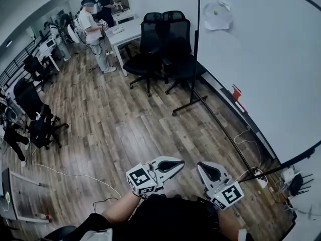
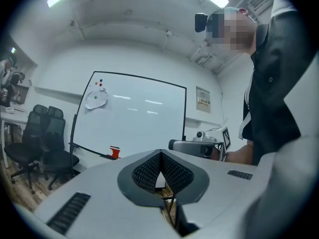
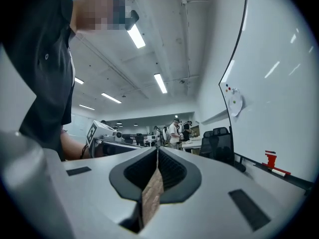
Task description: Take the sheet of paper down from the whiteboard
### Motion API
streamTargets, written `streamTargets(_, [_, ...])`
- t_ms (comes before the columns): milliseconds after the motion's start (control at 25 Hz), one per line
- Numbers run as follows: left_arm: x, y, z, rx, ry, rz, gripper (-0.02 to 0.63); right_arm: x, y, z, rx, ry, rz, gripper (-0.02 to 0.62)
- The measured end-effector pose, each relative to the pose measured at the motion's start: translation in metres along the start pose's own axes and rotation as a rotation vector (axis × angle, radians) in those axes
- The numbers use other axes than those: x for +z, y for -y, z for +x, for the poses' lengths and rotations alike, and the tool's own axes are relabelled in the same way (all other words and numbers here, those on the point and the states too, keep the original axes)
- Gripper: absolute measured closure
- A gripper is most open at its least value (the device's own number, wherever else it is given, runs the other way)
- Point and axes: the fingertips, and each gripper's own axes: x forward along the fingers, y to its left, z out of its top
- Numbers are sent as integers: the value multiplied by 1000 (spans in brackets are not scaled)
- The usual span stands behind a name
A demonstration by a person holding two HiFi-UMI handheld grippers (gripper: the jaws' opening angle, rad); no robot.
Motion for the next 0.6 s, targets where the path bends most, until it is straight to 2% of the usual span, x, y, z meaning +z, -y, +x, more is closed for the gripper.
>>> streamTargets(160, [-2,-7,4,20,32,-47,595,-15,17,-2,-23,-57,11,574])
streamTargets(400, [-18,-11,2,-2,-26,-81,595,-30,28,2,-41,-90,55,574])
streamTargets(600, [-18,-51,11,12,30,-103,595,-31,45,29,-45,-104,33,574])
